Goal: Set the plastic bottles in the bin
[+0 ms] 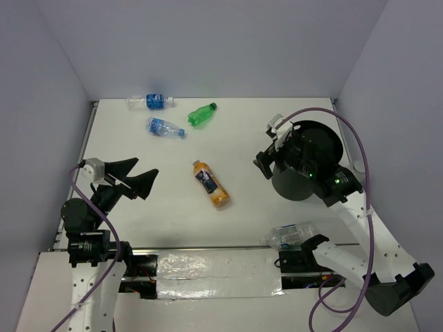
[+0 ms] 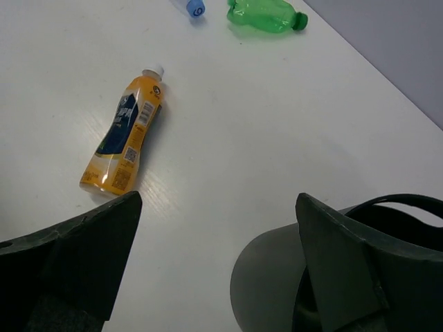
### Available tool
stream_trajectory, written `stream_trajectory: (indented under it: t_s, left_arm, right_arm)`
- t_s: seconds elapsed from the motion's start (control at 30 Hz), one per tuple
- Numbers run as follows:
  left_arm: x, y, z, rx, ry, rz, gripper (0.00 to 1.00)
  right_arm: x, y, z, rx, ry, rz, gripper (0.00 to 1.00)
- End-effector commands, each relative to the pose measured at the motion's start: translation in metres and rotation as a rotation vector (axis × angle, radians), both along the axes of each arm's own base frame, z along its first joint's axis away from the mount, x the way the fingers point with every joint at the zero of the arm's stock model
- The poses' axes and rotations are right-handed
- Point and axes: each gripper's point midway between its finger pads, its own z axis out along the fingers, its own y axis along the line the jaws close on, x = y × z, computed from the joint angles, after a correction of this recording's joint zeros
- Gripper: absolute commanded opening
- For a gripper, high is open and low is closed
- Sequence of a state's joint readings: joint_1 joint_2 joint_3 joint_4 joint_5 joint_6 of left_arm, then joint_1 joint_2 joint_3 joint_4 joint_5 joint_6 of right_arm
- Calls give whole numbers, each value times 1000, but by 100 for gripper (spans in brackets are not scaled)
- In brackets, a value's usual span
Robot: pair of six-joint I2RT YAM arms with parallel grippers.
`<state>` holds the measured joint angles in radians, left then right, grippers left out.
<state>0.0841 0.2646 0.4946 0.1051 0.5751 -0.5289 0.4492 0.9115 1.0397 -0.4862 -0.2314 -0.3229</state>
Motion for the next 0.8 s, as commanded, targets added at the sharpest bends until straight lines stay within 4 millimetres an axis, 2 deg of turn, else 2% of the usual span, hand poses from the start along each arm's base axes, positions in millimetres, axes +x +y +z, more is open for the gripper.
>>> stream_trajectory:
  t_s: [0.0,0.03,0.07,0.1,0.13,0.17,0.23,0.27,0.43,0.5,0.53,0.77]
  left_arm:
    - [-5,-2,12,-3,-54,-16,99]
    - [-5,-2,11,-2,-54,-15,99]
    - [-4,-2,11,-4,-51,-14,99]
    - [-5,-2,11,-3,-53,-16,99]
    - [-5,-2,11,-3,-53,-17,99]
    - [-5,-2,12,-3,-54,-16,99]
    - [-4,-2,11,-6,-50,-18,99]
    - [-4,-2,11,-4,-52,-17,100]
    - [-3,-2,10,-9,-41,-20,99]
    - [-2,-2,9,-7,-37,-20,99]
    - [-1,-2,8,-9,-33,-18,99]
    - [2,0,7,-12,-26,-10,99]
  right_arm:
    - [-3,6,26,66,-62,20,100]
    - [-8,7,21,38,-54,53,100]
    - [-13,6,15,-66,-98,136,100]
    - [-28,17,12,-113,-111,284,100]
    - [-49,11,-16,-258,-77,425,100]
    - [-69,12,-34,-284,15,522,99]
    - [-82,9,-46,-351,53,626,95]
    - [-92,3,-59,-385,144,662,90]
    - [-114,-28,-103,-581,299,755,86]
    - [-123,-40,-115,-654,335,768,89]
    - [-129,-44,-123,-674,357,777,99]
    - [-157,-57,-159,-787,462,824,100]
